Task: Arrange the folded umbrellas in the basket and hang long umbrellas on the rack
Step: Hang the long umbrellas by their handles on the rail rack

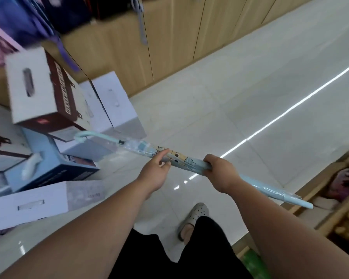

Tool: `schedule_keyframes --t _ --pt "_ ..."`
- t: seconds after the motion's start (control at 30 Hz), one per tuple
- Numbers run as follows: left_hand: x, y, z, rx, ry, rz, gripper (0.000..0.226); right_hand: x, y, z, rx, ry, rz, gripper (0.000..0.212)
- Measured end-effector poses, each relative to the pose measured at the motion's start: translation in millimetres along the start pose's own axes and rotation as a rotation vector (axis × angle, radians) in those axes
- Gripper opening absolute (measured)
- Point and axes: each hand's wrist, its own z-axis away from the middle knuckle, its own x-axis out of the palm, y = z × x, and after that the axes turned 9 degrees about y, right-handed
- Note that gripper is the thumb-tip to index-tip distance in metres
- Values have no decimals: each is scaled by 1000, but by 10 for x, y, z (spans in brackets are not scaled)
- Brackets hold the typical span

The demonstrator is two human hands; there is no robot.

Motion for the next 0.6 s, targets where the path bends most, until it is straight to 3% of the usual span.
schedule_keyframes --t 0.17,0.3,0.43,0.6 --pt "-374 845 727 125 184 113 35 -885 -402 401 -59 111 -82 10" --pt "-750 1211 1129 328 339 244 31 -1319 -847 617 -108 196 -269 10" --pt "-1203 1418 1483 526 433 406 34 -1488 -1374 943 -114 180 -579 10" --pt "-1950 1520 1772 782 500 446 40 -1469 -2103 1308 -188 186 -784 17"
